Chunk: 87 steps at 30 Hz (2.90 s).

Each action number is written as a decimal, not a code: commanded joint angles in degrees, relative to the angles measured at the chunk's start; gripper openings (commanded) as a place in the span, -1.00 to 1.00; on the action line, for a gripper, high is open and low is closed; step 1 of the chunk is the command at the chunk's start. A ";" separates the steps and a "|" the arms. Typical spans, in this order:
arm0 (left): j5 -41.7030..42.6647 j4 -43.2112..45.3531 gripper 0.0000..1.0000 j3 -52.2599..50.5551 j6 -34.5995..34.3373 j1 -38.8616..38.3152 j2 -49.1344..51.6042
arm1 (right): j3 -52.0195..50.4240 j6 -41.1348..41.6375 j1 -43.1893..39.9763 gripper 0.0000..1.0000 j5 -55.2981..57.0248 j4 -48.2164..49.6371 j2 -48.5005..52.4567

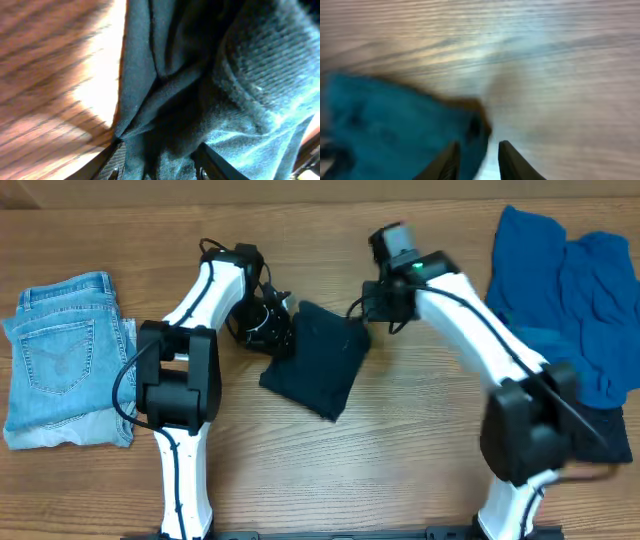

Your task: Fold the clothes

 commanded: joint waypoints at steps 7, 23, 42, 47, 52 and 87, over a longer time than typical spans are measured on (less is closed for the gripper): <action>3.80 -0.74 -0.03 2.01 0.59 3.30 1.64 | -10.36 -4.92 3.26 -0.43 -18.56 4.92 -1.51; 7.06 -3.58 0.42 6.67 2.34 6.88 1.46 | -14.58 -7.91 3.23 -0.12 -22.51 10.38 10.23; 12.68 3.34 0.31 -4.76 11.76 2.25 1.73 | -14.58 -7.89 3.23 -0.22 -22.51 10.16 10.23; 15.26 1.90 -0.92 -5.22 12.79 0.00 1.73 | -14.58 -7.89 3.23 -0.23 -22.49 10.14 10.23; 7.76 0.09 -0.92 -3.02 8.13 2.43 1.60 | -14.58 -7.91 3.17 -0.25 -22.47 10.10 10.23; -29.05 -0.90 -0.92 8.17 -1.73 38.86 -27.12 | -5.75 -10.93 -7.82 -0.34 -12.33 -7.50 -9.68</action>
